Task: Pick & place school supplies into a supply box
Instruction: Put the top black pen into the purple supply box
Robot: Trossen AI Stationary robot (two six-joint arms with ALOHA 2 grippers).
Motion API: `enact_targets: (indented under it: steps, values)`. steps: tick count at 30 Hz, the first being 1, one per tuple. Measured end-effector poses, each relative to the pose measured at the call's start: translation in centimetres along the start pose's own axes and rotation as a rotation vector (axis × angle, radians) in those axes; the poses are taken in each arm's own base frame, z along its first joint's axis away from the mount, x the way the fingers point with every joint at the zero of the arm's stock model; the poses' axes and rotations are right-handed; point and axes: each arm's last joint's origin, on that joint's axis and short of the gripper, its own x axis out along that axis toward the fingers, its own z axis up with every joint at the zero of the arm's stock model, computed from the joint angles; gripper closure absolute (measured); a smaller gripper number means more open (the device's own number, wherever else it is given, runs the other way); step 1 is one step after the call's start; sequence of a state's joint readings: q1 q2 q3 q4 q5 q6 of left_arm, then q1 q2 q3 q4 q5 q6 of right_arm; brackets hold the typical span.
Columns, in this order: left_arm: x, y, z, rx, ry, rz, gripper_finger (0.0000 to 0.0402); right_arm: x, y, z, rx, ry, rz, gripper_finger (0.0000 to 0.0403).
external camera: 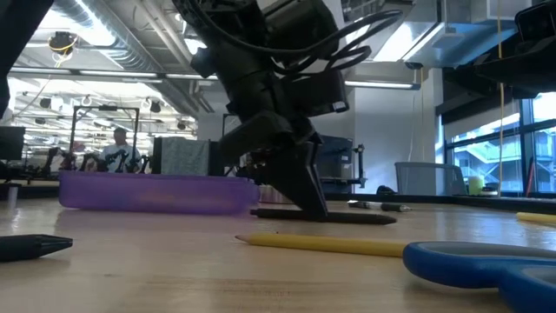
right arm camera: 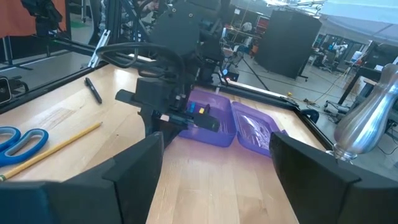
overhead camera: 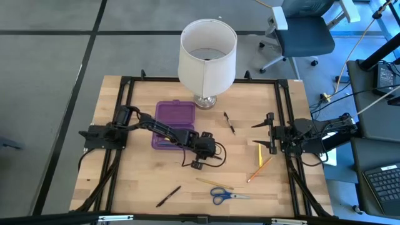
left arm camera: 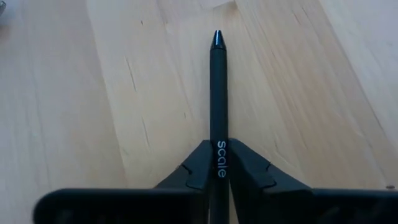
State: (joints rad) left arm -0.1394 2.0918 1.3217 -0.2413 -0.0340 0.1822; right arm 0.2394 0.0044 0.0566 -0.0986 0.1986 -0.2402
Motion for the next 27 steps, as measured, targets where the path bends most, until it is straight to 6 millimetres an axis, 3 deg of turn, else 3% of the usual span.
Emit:
enact_targets:
  steps: [4, 10, 19, 23, 27]
  values:
    - [-0.2, 0.1, 0.7, -0.001, 0.0, 0.001, 0.0387, 0.0, 0.0, 0.0, 0.0, 0.0, 0.0, 0.0106]
    - [-1.0, 0.2, 2.4, 0.001, -0.012, 0.002, 0.0375, 0.0, 0.0, 0.0, 0.0, 0.0, 0.0, 0.0106]
    - [-4.5, 0.0, 5.3, -0.084, 0.093, -0.025, 0.0378, 0.0, 0.0, 0.0, 0.0, 0.0, 0.0, 0.0106]
    - [-6.2, 0.1, 5.1, -0.135, 0.174, -0.026, 0.0377, 0.0, 0.0, 0.0, 0.001, 0.0, 0.0, 0.0106]
    - [-9.3, 0.3, 5.0, -0.178, 0.211, 0.044, 0.0378, 0.0, 0.0, 0.0, 0.001, -0.001, 0.001, 0.0106]
